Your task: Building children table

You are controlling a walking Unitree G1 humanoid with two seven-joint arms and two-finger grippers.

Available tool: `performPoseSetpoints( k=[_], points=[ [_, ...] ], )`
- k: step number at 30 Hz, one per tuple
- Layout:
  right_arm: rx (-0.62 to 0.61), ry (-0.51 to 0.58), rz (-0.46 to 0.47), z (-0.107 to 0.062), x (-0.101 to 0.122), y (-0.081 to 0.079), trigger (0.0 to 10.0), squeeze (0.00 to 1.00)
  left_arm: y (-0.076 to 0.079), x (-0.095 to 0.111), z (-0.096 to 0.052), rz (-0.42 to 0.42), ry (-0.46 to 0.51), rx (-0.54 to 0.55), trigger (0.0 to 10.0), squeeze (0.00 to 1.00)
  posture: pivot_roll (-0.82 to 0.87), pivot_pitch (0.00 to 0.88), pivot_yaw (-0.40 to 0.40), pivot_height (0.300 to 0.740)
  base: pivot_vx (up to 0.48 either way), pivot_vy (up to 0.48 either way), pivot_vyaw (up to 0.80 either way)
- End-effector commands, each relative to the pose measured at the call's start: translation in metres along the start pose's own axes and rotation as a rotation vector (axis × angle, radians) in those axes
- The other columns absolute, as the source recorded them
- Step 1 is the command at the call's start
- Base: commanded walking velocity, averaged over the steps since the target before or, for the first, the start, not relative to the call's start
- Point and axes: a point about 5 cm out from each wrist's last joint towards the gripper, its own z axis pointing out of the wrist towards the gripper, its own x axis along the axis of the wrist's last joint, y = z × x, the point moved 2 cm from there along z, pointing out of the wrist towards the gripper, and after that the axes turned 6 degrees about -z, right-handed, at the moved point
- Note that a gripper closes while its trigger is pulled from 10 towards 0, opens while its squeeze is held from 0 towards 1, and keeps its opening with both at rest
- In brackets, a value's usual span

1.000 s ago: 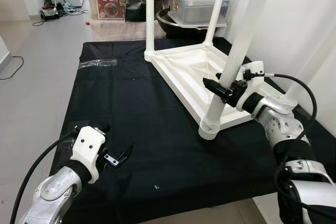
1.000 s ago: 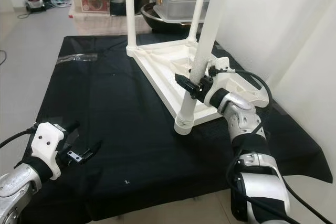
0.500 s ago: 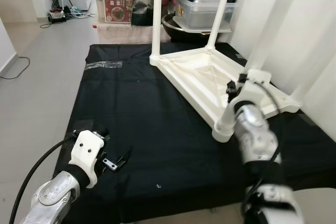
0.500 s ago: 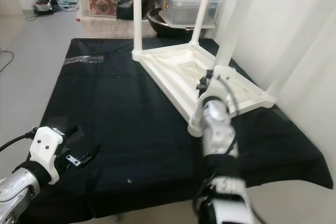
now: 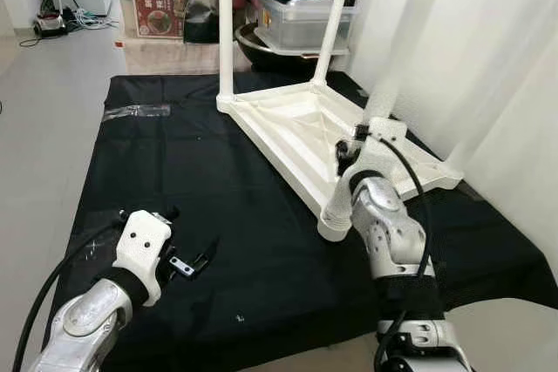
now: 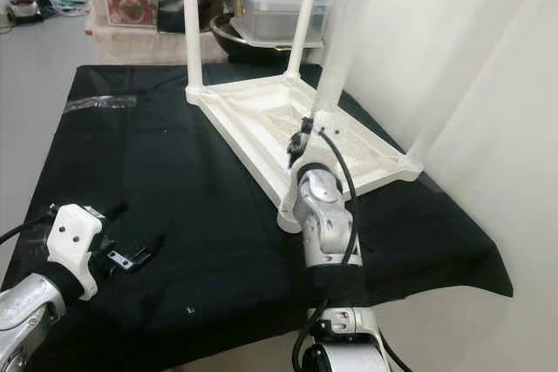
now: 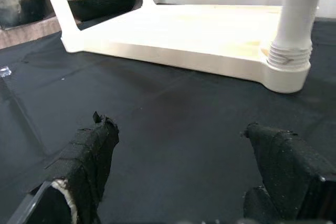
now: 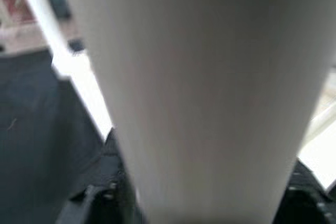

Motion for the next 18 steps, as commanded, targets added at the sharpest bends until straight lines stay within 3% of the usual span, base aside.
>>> performPoseSetpoints(
  k=[1, 3, 6, 7, 8, 18],
  points=[
    [0.043, -0.009, 0.010, 0.007, 0.003, 0.012, 10.0, 0.00, 0.003, 0.000, 0.003, -0.004, 0.003, -0.010, 10.0, 0.00, 0.08, 0.000, -0.097, 0.740, 0.000, 0.000, 0.00],
    [0.066, 0.011, 0.012, 0.009, 0.008, 0.015, 10.0, 0.00, 0.002, 0.000, 0.003, -0.004, 0.002, -0.010, 10.0, 0.00, 0.08, 0.000, -0.097, 0.740, 0.000, 0.000, 0.00],
    [0.300, 0.119, -0.042, 0.014, 0.024, 0.019, 10.0, 0.00, 0.002, 0.000, 0.005, -0.001, 0.001, -0.016, 10.0, 0.00, 0.08, 0.000, -0.092, 0.740, 0.000, 0.000, 0.00],
    [0.300, 0.119, -0.042, 0.014, 0.024, 0.019, 10.0, 0.00, 0.002, 0.000, 0.005, -0.001, 0.001, -0.016, 10.0, 0.00, 0.08, 0.000, -0.092, 0.740, 0.000, 0.000, 0.00],
    [0.417, 0.128, -0.085, 0.017, 0.024, 0.027, 10.0, 0.00, 0.004, 0.000, 0.006, 0.001, 0.002, -0.026, 10.0, 0.00, 0.07, 0.000, -0.086, 0.740, 0.000, 0.000, 0.00],
    [0.636, 0.124, -0.180, 0.019, 0.023, 0.039, 10.0, 0.00, 0.001, 0.001, 0.004, 0.011, 0.003, -0.035, 10.0, 0.00, 0.09, 0.000, -0.089, 0.740, 0.000, 0.000, 0.00]
  ],
)
